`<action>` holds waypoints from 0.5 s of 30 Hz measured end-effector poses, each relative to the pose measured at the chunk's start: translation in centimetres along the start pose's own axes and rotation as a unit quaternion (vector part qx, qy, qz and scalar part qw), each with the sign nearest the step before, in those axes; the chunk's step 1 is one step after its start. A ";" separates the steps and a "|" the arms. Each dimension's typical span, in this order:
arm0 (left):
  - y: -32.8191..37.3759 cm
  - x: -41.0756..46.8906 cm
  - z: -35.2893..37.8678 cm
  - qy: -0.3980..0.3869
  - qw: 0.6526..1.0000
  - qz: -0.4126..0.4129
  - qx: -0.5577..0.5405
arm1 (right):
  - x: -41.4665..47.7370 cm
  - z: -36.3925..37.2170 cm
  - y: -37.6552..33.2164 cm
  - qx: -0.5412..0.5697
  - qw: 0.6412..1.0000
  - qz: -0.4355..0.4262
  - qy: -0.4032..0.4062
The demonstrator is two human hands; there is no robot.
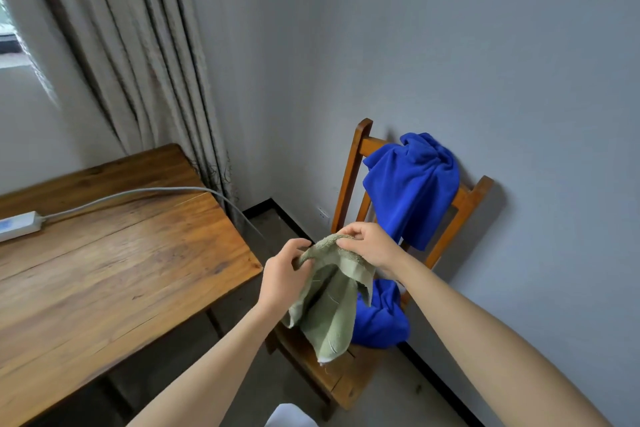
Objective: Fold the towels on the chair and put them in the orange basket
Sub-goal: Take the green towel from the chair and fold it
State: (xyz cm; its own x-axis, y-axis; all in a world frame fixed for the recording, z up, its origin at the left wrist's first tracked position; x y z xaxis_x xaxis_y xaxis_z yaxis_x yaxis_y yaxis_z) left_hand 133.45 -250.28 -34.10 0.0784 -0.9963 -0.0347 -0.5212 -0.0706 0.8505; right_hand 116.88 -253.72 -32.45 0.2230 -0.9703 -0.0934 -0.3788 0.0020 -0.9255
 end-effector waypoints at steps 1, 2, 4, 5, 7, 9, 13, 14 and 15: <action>0.3 0.2 -0.5 -0.011 1.000 0.007 -0.023 | -0.4 -0.4 0.3 0.007 1.000 0.002 0.005; 0.5 0.5 -1.1 -0.022 0.999 0.019 -0.039 | -0.8 -0.7 0.5 0.003 1.000 0.001 0.007; 1.2 1.0 -2.1 -0.039 0.997 0.051 -0.043 | -1.7 -0.8 0.7 -0.042 0.999 -0.016 0.001; 1.4 1.2 -2.5 -0.042 0.996 0.064 -0.034 | -2.1 -0.6 0.7 -0.083 0.996 -0.030 -0.007; 1.9 1.5 -3.0 -0.043 0.995 0.082 -0.031 | -3.0 0.3 0.6 -0.225 0.971 -0.063 -0.038; 2.2 1.7 -3.4 -0.043 0.995 0.086 -0.036 | -3.4 1.0 0.8 -0.387 0.914 -0.120 -0.031; 1.8 1.6 -3.7 -0.063 0.994 0.084 -0.025 | -3.7 0.8 2.0 -0.498 0.829 -0.233 0.107; 1.6 1.7 -3.9 -0.061 0.995 0.081 -0.019 | -3.8 0.6 2.1 -0.492 0.825 -0.245 0.128; 1.4 1.8 -4.0 -0.059 0.995 0.076 -0.013 | -4.0 0.4 2.0 -0.483 0.823 -0.263 0.146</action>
State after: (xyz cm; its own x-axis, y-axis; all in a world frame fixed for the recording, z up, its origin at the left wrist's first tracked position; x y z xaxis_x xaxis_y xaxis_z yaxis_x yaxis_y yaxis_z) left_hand 136.23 -252.00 -30.85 -0.1017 -0.9942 0.0349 -0.4977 0.0812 0.8635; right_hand 115.61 -249.77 -34.08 0.4115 -0.7930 0.4493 -0.8674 -0.4921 -0.0740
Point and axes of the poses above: each hand's wrist, its own x-axis towards the middle knuckle, its own z-axis out of the palm, y = z × x, the point moved 5 cm from there along x, towards the middle knuckle, and after that the axes turned 8 degrees about -z, right-handed, at the moved point
